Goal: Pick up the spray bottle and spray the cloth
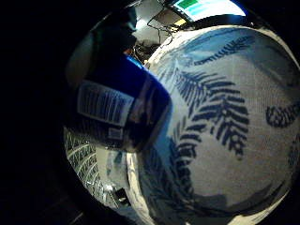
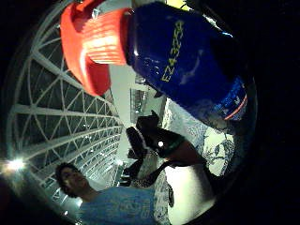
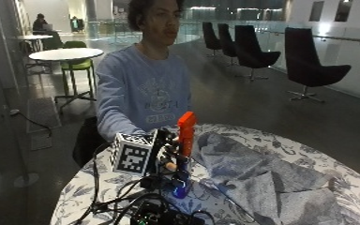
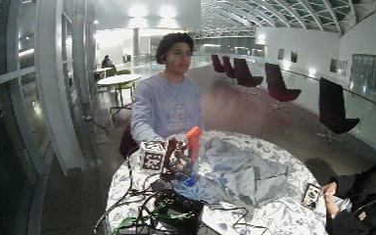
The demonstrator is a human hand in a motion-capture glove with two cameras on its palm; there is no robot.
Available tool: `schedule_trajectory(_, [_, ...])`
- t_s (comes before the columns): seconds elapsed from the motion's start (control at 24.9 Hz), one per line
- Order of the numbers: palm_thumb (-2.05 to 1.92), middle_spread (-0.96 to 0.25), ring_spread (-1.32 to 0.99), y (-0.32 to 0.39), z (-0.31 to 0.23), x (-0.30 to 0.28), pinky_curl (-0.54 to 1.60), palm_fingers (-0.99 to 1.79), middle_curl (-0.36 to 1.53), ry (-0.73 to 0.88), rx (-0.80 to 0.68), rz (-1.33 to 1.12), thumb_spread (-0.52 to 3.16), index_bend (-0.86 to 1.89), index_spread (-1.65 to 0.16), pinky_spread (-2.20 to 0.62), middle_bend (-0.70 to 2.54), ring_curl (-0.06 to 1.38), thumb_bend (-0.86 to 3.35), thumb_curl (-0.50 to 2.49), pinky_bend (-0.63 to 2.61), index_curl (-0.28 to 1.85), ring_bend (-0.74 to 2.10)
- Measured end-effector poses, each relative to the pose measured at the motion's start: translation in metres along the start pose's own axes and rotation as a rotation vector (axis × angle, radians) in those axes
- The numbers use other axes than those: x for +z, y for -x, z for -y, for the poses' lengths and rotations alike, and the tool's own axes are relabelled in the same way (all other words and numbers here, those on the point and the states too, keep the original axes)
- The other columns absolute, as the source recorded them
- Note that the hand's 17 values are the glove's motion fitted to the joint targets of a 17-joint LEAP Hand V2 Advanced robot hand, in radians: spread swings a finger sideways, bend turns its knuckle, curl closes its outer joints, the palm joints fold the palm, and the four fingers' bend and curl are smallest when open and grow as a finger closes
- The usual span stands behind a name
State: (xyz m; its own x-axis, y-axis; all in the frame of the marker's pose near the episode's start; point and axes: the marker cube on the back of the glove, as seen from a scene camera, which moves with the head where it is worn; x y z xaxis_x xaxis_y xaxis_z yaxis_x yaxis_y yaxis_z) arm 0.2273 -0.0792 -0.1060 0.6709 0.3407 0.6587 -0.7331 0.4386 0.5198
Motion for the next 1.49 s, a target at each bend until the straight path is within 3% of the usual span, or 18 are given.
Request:
schedule_trajectory(0.16, [0.48,0.01,0.06,-0.005,0.004,0.009,0.33,0.42,0.36,-0.041,0.002,-0.053,0.98,0.15,-0.36,0.24,0.26,0.27,-0.02,0.27,0.31,0.24,0.29])
schedule_trajectory(0.52, [0.96,-0.01,0.07,-0.004,0.016,0.014,0.33,0.58,0.36,-0.14,-0.086,-0.058,0.99,0.05,-0.34,0.28,0.22,0.34,0.24,0.45,0.34,0.2,0.54])
schedule_trajectory(0.72, [1.01,-0.03,0.03,-0.001,0.036,0.008,0.33,0.67,0.39,-0.193,-0.208,-0.032,0.98,0.08,-0.36,0.28,0.3,0.37,0.27,0.51,0.29,0.19,0.6])
schedule_trajectory(1.04, [0.79,-0.05,-0.01,0.052,0.001,0.017,0.34,0.89,0.41,0.226,-0.109,0.161,0.93,0.08,-0.36,0.27,0.3,0.38,0.06,0.5,0.34,0.19,0.64])
schedule_trajectory(1.49, [0.71,-0.03,0.0,0.106,-0.025,0.036,0.37,0.99,0.42,0.555,0.052,0.161,1.02,0.07,-0.3,0.25,0.3,0.4,-0.02,0.47,0.39,0.19,0.65])
